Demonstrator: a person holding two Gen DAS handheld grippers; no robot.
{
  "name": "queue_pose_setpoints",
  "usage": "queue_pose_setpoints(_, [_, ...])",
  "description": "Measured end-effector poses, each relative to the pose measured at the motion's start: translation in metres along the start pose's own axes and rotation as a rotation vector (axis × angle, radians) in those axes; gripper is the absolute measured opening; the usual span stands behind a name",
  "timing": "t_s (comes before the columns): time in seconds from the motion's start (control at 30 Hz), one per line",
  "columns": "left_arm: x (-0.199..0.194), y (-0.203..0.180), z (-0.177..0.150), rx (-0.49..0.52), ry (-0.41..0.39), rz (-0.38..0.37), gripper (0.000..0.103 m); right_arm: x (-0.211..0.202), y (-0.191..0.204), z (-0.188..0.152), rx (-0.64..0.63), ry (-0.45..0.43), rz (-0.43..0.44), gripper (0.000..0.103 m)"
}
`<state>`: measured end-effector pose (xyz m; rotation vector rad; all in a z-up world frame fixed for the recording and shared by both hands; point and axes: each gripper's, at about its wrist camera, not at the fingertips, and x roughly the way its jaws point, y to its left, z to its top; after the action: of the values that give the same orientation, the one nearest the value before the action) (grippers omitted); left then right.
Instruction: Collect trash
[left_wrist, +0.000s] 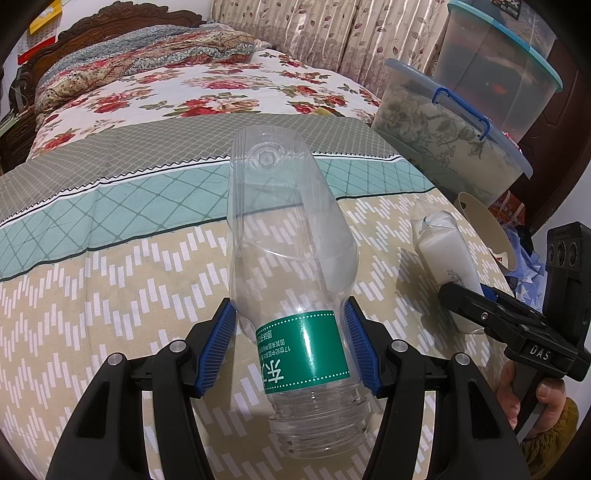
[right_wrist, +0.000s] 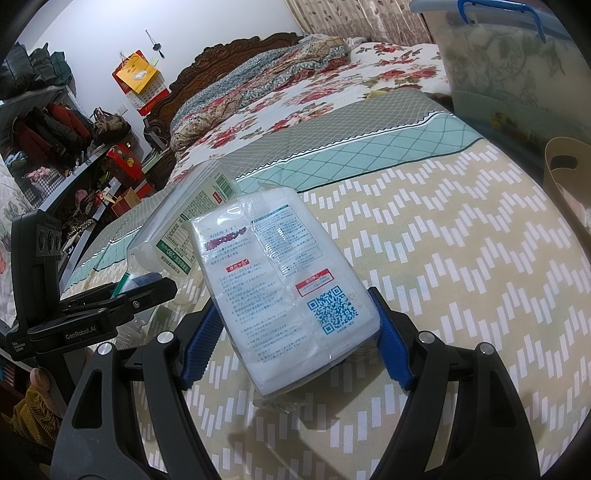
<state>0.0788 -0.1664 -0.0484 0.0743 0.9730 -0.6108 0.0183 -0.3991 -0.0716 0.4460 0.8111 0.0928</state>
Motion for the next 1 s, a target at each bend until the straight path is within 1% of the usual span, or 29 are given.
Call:
queue_pose_setpoints(0.73, [-0.001, 0.004, 0.0, -0.002, -0.001, -0.004, 0.057, 0.0, 0.0, 0.0, 0.001, 0.0, 0.001, 0.075])
queue_pose_setpoints(0.87, [0.0, -0.006, 0.0, 0.01, -0.01, -0.006, 0.056, 0.001, 0.0, 0.0, -0.007, -0.001, 0.008, 0.075])
queue_pose_setpoints(1.0, [0.0, -0.013, 0.001, 0.014, -0.014, -0.024, 0.056, 0.001, 0.003, -0.001, -0.023, -0.013, 0.009, 0.074])
